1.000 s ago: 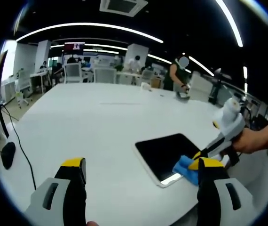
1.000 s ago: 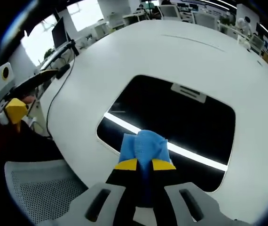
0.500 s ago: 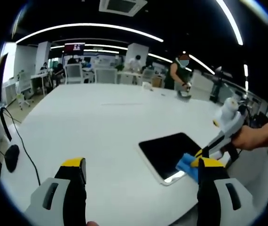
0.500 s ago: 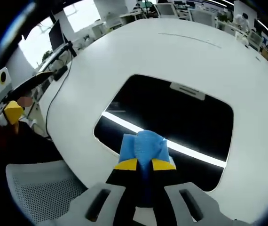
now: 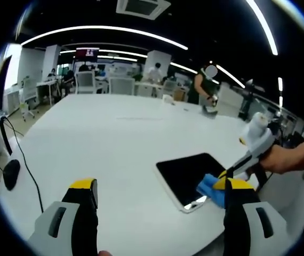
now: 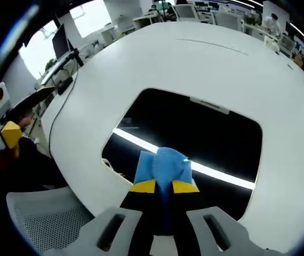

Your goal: Wipe the mirror surface with the cleaning cloth until all visible marks leave the cleaned area.

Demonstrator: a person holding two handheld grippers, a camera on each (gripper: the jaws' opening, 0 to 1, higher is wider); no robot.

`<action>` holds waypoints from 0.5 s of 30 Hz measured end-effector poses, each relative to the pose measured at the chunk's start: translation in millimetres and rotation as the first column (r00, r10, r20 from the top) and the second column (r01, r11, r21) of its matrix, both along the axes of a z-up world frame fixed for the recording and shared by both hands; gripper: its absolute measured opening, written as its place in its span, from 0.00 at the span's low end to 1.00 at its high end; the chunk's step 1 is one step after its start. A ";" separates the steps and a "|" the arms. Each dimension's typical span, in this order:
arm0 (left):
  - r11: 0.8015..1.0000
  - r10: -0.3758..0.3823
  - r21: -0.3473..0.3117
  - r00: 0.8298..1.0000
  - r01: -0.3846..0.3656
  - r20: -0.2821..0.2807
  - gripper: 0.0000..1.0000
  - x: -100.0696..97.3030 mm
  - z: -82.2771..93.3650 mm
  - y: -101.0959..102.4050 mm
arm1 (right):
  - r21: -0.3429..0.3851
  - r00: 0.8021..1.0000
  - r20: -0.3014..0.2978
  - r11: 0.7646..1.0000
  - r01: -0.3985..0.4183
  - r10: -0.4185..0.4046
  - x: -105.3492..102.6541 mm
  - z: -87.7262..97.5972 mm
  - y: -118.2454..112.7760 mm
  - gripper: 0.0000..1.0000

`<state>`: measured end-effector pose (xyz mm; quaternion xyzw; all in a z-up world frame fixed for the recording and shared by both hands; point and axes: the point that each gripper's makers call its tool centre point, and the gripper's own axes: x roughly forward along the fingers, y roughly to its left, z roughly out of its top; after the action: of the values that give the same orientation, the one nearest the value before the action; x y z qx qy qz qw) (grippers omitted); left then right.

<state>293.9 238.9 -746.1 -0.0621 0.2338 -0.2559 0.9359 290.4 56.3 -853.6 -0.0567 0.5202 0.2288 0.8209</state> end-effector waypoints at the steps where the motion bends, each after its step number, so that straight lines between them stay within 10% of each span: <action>1: 1.000 0.000 -0.001 1.000 0.000 0.005 1.00 0.6 1.2 -0.4 | -0.001 1.000 0.001 1.000 0.001 -0.001 1.1 0.0 0.1 0.04; 15: 1.000 0.009 -0.003 1.000 -0.009 0.018 1.00 -0.5 7.6 5.3 | -0.016 1.000 0.010 1.000 0.016 -0.016 33.0 0.3 0.3 0.04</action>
<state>293.4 244.1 -738.5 -0.0624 0.2246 -0.2525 0.9391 323.5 56.6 -853.3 -0.0603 0.5182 0.2176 0.8249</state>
